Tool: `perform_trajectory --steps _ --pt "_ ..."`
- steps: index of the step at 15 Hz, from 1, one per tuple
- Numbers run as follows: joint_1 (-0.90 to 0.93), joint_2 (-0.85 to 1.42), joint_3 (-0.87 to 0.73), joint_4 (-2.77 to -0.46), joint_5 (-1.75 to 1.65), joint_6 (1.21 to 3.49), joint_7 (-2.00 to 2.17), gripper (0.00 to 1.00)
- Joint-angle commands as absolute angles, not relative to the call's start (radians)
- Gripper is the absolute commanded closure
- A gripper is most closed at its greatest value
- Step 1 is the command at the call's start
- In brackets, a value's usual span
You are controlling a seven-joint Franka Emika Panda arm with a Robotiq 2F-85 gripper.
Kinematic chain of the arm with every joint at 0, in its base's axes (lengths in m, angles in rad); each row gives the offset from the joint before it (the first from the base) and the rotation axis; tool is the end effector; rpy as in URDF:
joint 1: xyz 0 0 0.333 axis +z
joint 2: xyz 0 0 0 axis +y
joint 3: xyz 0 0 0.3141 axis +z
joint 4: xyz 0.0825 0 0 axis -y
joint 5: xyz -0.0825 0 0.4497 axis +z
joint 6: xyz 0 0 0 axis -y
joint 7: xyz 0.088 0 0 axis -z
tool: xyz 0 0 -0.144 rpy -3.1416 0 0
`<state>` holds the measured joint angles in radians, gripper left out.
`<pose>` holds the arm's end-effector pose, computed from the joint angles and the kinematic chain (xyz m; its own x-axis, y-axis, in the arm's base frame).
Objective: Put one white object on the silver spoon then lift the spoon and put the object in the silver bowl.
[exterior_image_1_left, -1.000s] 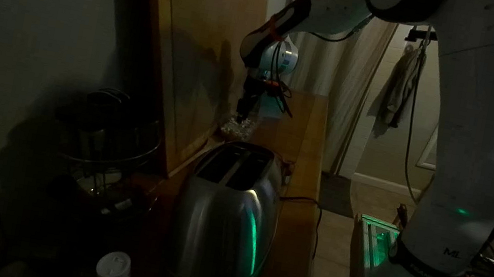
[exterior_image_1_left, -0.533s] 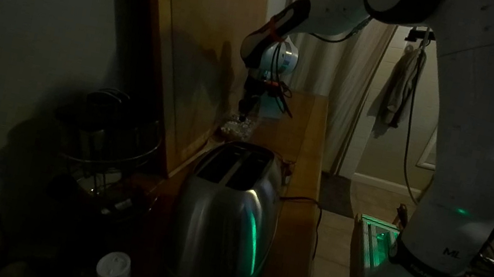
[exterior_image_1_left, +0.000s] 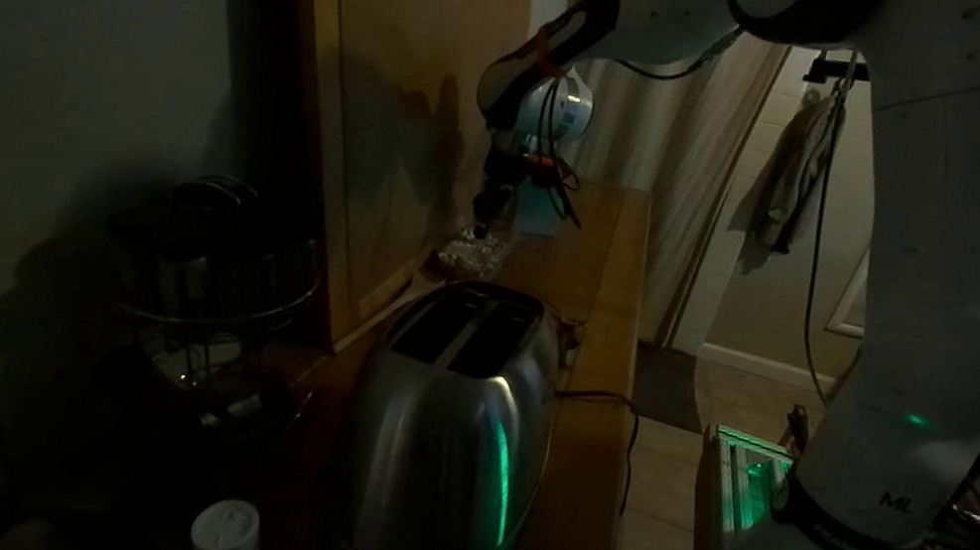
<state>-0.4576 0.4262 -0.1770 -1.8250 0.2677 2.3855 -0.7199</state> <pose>0.5831 -0.4125 0.2399 0.9789 -0.0758 0.1897 -0.0744 -0.9971 -0.0143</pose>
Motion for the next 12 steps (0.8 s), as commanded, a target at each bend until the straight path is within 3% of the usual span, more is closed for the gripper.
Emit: perform_trajectory --steps 1,12 --pt "-0.450 0.365 -0.190 -1.835 0.212 2.303 -0.659 1.00" --pt "-0.423 0.249 -0.259 -1.888 0.045 1.844 -0.423 1.00"
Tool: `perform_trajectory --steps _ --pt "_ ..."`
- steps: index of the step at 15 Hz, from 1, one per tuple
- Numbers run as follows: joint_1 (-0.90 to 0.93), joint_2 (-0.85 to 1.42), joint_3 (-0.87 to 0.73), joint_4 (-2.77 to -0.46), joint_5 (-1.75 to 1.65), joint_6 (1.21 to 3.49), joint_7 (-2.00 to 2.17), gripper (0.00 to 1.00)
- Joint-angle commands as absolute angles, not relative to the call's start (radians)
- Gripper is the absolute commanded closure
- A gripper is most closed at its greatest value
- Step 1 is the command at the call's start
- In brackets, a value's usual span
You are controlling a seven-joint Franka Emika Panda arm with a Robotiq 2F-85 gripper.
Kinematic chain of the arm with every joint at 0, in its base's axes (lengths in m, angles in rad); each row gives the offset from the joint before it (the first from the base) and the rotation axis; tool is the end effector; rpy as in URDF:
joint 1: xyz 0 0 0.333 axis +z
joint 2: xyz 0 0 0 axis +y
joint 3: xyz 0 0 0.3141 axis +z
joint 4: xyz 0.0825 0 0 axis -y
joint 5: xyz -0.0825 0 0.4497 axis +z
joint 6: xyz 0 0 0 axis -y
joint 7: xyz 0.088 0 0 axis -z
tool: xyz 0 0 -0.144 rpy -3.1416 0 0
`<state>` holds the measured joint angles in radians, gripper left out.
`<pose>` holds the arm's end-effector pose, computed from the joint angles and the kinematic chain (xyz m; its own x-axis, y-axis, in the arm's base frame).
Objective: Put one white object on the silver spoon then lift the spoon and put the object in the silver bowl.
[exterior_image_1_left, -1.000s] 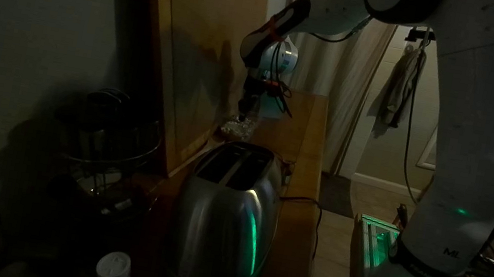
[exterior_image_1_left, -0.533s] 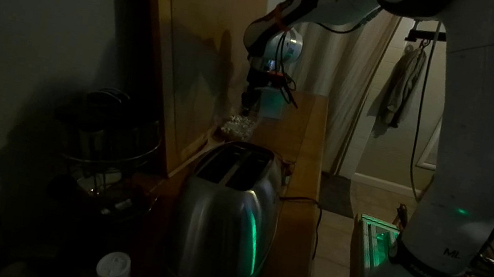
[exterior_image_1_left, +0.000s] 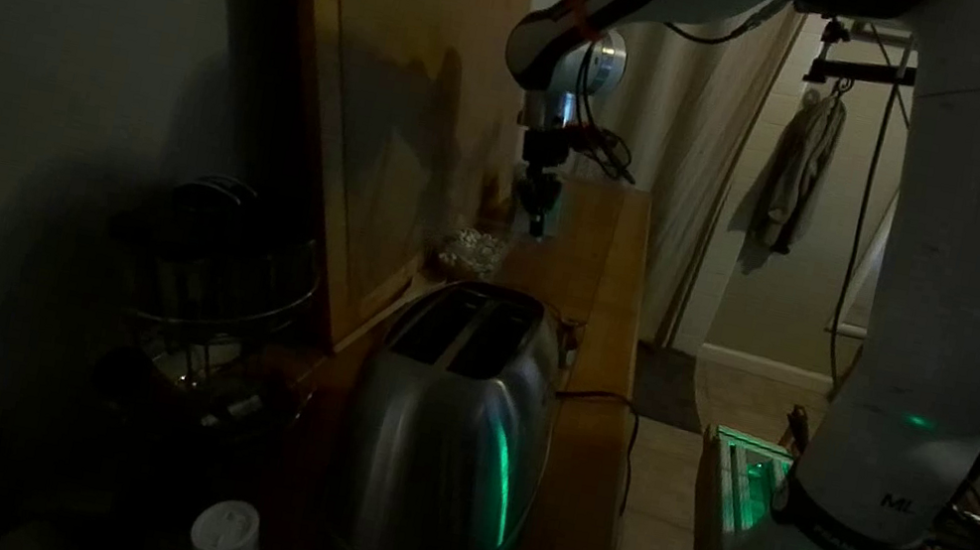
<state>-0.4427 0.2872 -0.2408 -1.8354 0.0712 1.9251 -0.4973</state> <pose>0.5130 -0.4038 0.2919 0.9648 -0.2026 -0.1677 -0.2187 -0.9722 -0.0834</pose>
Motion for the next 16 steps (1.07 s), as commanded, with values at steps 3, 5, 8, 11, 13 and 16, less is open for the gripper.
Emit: perform_trajectory --steps 3,5,8,11,13,16 --pt "-0.421 0.234 -0.263 -1.932 0.070 1.764 -0.367 1.00" --pt "-0.424 0.232 -0.264 -1.953 0.093 1.725 -0.338 1.00" --pt "-0.424 0.231 -0.266 -1.997 0.095 1.691 -0.317 1.00" --pt "-0.426 0.239 -0.269 -2.033 0.113 1.662 -0.297 1.00" --pt "-0.428 0.242 -0.268 -2.052 0.146 1.657 -0.296 1.00" --pt "-0.431 0.242 -0.266 -2.074 0.211 1.664 -0.307 1.00"
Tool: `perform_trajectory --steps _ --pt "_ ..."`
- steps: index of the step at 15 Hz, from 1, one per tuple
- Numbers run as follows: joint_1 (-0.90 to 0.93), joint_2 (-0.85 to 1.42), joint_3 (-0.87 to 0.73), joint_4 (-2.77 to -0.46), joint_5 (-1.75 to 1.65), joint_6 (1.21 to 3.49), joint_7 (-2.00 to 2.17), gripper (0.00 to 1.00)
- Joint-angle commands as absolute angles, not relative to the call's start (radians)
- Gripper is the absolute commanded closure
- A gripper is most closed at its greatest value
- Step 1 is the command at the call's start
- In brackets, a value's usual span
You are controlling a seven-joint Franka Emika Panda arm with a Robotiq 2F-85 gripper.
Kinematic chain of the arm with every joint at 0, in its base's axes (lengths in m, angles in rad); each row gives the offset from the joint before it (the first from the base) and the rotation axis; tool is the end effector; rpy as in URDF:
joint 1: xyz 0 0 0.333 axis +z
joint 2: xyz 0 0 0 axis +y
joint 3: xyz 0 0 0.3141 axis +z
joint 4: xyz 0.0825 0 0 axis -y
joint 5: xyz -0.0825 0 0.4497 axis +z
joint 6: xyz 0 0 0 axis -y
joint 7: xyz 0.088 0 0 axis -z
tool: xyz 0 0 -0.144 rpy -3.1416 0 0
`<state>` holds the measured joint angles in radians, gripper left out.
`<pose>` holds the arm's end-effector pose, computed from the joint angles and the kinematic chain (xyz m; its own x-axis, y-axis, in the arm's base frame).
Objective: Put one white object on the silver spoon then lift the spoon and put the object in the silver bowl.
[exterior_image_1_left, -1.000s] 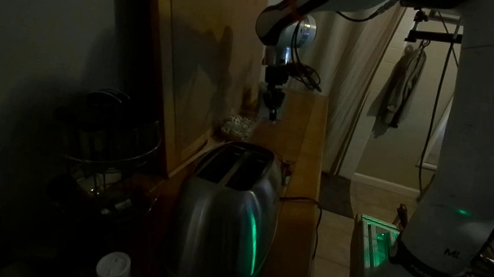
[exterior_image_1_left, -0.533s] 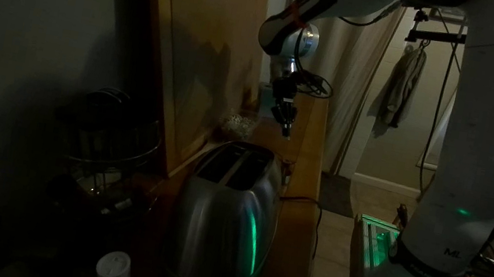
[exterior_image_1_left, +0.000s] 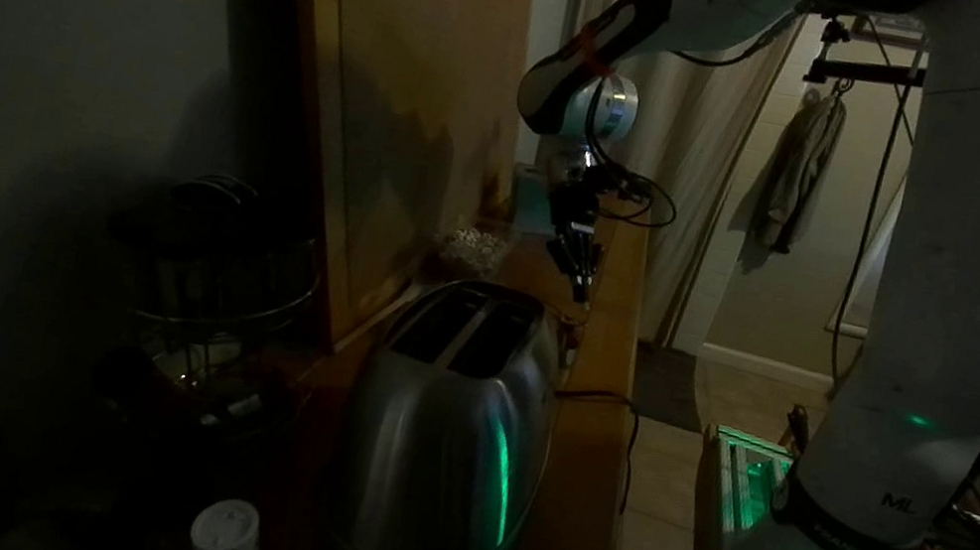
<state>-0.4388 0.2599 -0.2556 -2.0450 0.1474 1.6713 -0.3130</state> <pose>0.4232 -0.3312 0.2116 0.7815 -0.3093 -0.5418 -0.4884 -0.8436 -0.2230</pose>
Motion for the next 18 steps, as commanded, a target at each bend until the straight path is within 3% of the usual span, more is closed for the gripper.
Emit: perform_trajectory --steps 1,18 --pt "-0.430 0.244 -0.266 -2.075 0.227 1.664 -0.307 1.00" --pt "-0.431 0.271 -0.286 -2.101 0.224 1.795 -0.312 1.00"
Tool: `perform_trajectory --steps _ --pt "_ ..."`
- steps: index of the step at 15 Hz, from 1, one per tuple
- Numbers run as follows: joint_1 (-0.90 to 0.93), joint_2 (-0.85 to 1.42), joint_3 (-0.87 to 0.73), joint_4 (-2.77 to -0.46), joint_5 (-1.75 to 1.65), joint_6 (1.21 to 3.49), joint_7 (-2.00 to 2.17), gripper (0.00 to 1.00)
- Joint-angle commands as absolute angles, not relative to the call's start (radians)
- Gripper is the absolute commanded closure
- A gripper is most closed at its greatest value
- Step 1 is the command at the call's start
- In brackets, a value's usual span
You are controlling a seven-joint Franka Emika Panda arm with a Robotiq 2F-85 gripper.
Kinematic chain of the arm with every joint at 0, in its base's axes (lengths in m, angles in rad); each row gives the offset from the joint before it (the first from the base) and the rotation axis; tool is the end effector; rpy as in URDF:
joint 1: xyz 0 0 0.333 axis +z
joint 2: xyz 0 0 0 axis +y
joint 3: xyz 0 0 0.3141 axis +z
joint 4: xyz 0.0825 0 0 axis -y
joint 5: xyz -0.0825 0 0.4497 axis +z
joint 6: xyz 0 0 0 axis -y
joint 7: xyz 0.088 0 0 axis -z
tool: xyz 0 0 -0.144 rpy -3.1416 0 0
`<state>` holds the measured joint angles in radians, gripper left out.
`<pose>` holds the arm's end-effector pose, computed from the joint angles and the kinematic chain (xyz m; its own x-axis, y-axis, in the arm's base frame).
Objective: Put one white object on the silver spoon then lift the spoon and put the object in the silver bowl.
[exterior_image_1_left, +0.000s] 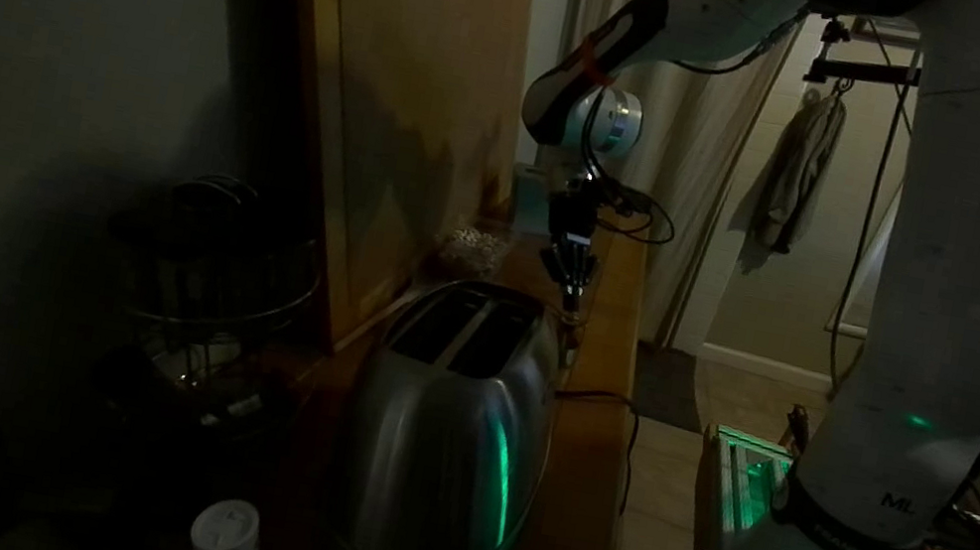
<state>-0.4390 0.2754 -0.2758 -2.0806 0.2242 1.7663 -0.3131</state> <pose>0.4208 -0.3355 0.1905 0.7849 -0.3746 -0.4935 -0.5407 -0.8031 -0.2503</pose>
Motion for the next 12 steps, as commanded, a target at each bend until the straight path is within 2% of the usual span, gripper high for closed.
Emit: perform_trajectory --steps 1,12 --pt "-0.431 0.271 -0.286 -2.102 0.227 1.798 -0.312 1.00" --pt "-0.431 0.276 -0.290 -2.103 0.212 1.829 -0.309 1.00"
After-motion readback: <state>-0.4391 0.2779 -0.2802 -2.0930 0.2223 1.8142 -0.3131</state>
